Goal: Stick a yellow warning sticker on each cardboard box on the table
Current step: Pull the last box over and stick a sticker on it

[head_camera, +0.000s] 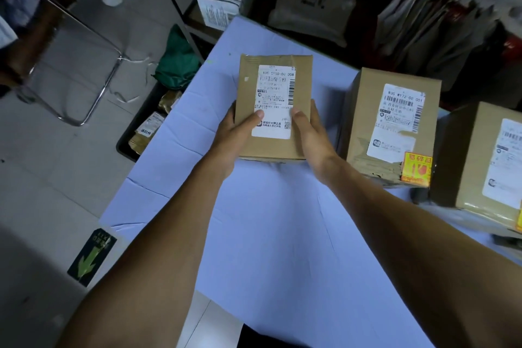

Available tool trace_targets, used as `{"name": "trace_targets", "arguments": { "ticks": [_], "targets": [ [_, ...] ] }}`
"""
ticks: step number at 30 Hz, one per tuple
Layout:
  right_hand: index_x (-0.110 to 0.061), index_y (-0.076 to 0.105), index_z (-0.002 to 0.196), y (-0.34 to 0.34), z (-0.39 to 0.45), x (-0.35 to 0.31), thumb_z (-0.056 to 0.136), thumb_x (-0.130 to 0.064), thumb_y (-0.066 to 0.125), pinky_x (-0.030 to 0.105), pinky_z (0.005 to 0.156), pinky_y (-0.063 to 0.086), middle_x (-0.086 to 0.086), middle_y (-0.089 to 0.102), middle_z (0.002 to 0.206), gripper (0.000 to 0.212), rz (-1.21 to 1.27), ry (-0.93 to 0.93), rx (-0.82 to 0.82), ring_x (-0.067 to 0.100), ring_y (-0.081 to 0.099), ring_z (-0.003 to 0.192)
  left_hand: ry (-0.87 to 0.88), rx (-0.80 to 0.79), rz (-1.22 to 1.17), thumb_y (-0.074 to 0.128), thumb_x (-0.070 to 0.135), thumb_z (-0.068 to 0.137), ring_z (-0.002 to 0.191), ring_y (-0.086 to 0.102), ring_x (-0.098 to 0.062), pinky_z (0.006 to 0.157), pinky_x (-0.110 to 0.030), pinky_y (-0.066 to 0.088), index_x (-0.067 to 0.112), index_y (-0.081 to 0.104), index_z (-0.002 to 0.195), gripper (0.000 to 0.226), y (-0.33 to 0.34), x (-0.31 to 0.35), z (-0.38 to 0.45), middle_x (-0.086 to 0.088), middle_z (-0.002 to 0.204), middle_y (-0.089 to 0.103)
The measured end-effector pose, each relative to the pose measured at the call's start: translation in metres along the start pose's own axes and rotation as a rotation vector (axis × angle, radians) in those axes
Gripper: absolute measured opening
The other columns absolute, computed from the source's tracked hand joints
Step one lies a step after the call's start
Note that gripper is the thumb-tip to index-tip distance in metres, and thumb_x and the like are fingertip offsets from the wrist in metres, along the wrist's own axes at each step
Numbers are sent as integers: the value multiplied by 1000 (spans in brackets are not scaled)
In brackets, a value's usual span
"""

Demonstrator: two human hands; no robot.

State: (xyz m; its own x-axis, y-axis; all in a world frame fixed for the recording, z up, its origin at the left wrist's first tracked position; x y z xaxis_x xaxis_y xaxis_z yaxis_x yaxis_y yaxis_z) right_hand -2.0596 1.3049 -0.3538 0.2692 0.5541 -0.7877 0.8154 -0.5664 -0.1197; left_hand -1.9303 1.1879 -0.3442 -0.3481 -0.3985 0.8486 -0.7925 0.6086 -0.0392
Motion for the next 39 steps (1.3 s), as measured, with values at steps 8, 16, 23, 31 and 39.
{"name": "trace_targets", "arguments": {
  "ticks": [8,16,23,31,39],
  "targets": [
    [-40,26,154,-4,-42,-22,78,-68,55,42,118,32,-16,53,147,87,125,-141,-48,10,48,136,71,46,-88,68,40,84,107,68,-5,87,-28,54,38,62,120,37,-1,28,-62,16,117,72],
    [-35,34,153,-49,-131,-32,79,-64,57,41,115,36,-16,52,147,83,272,-263,22,6,51,132,180,-55,-44,67,34,89,107,69,-8,90,-33,55,31,62,126,38,37,70,-141,13,117,73],
    [-37,40,149,-125,-214,1,86,-59,55,38,111,40,-16,56,143,68,282,-340,130,5,54,130,243,-198,3,66,38,86,109,68,-9,91,-32,54,32,61,122,36,114,59,-212,12,117,73],
    [-38,40,148,-219,-292,110,86,-64,50,40,112,41,-18,58,140,68,223,-219,314,4,56,126,171,-345,80,65,31,93,108,68,-7,89,-26,54,26,57,131,39,226,-20,-269,10,119,72],
    [-34,23,156,-271,-332,219,84,-72,42,44,118,31,-11,39,158,84,119,-22,357,15,41,142,64,-435,339,60,38,97,110,66,-8,102,-37,50,29,56,130,34,298,-114,-300,10,121,69]
  ]
}}
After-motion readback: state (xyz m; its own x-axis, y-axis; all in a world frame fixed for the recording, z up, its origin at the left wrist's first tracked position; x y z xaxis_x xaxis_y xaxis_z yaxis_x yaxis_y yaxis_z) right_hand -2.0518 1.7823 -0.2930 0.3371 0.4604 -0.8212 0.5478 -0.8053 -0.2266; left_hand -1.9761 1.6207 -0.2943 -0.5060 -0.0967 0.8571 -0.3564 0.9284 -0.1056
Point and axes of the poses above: each hand's wrist, its own z-axis towards the middle knuckle, its own y-axis out of the palm, x = y × z, the point moved 8 cm from there along z, towards the middle knuckle
